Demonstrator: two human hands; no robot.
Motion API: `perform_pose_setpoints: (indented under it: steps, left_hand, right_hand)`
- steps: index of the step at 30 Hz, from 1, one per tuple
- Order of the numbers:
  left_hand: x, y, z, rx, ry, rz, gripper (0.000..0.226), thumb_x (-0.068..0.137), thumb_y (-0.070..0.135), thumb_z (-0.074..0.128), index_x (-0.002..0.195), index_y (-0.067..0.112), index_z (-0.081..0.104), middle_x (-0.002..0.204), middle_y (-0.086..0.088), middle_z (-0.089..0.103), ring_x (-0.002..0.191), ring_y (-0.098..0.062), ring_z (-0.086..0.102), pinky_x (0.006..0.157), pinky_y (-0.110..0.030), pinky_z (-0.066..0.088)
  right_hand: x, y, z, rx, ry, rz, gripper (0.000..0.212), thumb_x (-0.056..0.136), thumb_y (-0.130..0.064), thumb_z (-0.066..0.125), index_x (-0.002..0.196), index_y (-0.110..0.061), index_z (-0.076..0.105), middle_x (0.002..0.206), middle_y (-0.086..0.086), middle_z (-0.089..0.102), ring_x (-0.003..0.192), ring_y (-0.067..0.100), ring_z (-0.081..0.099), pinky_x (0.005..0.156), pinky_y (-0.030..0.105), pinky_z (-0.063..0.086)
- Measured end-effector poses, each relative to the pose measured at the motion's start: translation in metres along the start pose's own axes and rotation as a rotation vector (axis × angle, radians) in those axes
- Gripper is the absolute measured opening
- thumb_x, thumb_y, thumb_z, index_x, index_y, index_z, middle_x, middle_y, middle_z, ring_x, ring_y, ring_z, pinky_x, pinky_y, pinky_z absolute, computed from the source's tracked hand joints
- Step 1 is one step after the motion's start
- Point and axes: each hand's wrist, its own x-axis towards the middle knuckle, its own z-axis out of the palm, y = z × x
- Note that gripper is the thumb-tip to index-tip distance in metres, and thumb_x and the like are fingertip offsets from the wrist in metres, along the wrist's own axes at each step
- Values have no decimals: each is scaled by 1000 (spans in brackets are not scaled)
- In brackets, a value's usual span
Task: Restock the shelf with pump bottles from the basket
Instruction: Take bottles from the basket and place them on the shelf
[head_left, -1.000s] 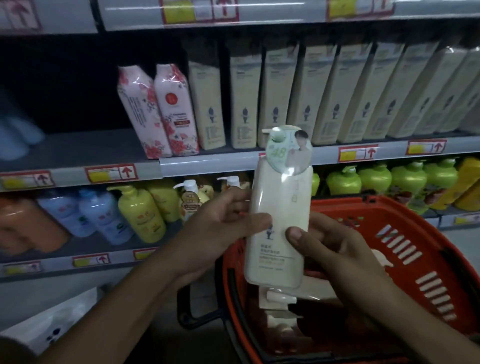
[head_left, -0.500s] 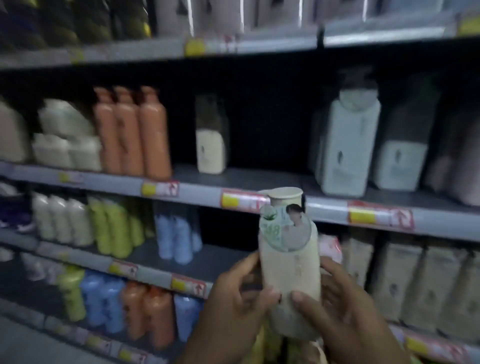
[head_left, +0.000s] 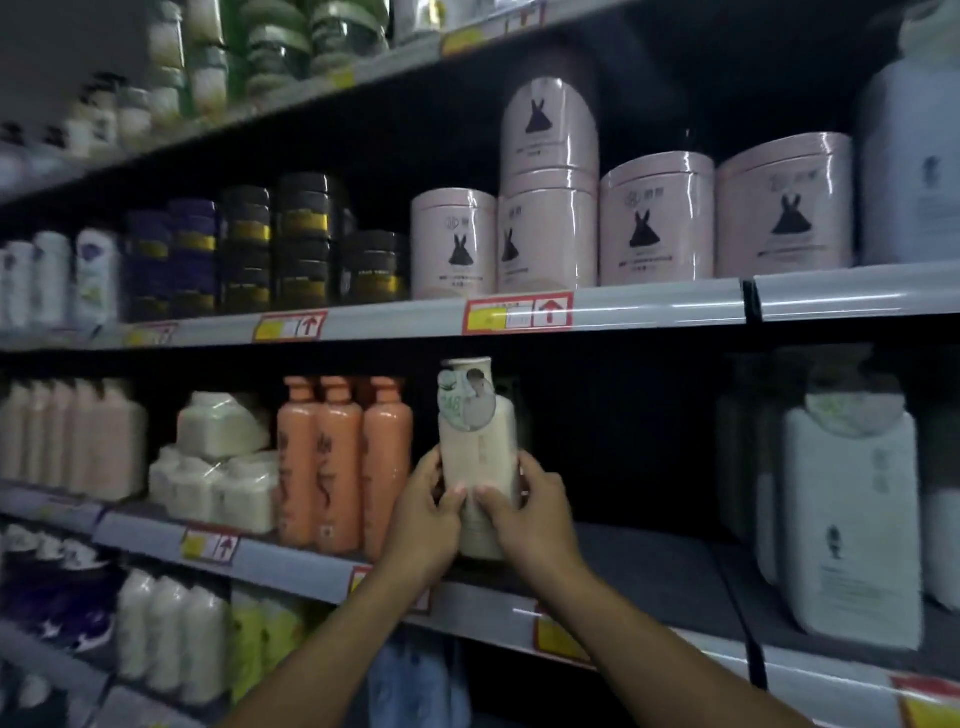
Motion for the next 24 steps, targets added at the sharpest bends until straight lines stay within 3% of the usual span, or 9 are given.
perform_pose_setpoints:
  steps: [3, 6, 8, 11, 16, 20, 22, 24]
  left_hand:
    - [11, -25, -4, 77, -33, -64, 50, 96, -7, 49, 128, 30, 46, 127, 0, 63, 112, -4, 61, 108, -39, 48]
    - [11, -31, -8, 123, -104, -85, 49, 98, 0, 49, 127, 39, 45, 120, 16, 64, 107, 6, 60, 96, -22, 51]
    - [17, -33, -12, 137, -132, -102, 50, 96, 1, 54, 125, 42, 50, 115, 16, 68, 105, 0, 65, 88, -20, 54]
    - [22, -37, -15, 177, -134, -146, 52, 90, 6, 67, 134, 31, 55, 111, 3, 73, 100, -11, 71, 87, -32, 60]
    - [23, -41, -2, 228, -105, -158, 48, 87, 6, 72, 132, 16, 58, 108, 4, 73, 94, -11, 72, 80, -28, 60]
    - [20, -40, -1, 208, -102, -176, 45, 88, 8, 72, 127, 24, 57, 123, -3, 70, 98, -16, 72, 85, -34, 60]
    - [13, -32, -1, 232, -112, -179, 56, 89, 14, 72, 138, 24, 49, 139, 2, 57, 110, -19, 68, 89, -29, 56]
    - [4, -18, -2, 255, -71, -167, 74, 87, 22, 75, 151, 20, 35, 144, 2, 50, 122, -24, 61, 97, -33, 53]
  right_hand:
    - [7, 15, 13, -64, -35, 36, 48, 88, -25, 68, 133, -16, 54, 115, 12, 52, 106, 24, 58, 86, 22, 43]
    - [1, 27, 14, -101, -50, 3, 57, 85, -28, 71, 137, -22, 48, 118, 2, 50, 109, 16, 55, 90, 23, 45]
    - [-2, 33, 13, -137, -62, -1, 58, 80, -24, 75, 130, -23, 46, 120, -5, 48, 108, 11, 52, 87, 20, 44]
    - [-8, 36, 10, -241, -35, 68, 43, 84, -24, 74, 119, -21, 50, 118, -3, 49, 105, 14, 54, 82, 20, 43]
    - [-8, 34, 9, -256, -1, 108, 35, 91, -24, 68, 121, -19, 52, 125, 0, 56, 116, 17, 55, 78, 20, 34]
    - [-9, 35, 7, -244, 4, 98, 36, 93, -26, 65, 124, -19, 49, 129, 2, 54, 118, 20, 54, 91, 26, 45]
    - [-12, 31, 4, -226, -24, 103, 43, 93, -35, 64, 128, -17, 48, 130, 5, 54, 120, 22, 54, 94, 29, 47]
    - [-15, 28, -6, -213, -34, 90, 52, 91, -42, 63, 132, -15, 47, 132, 8, 53, 123, 25, 51, 97, 33, 47]
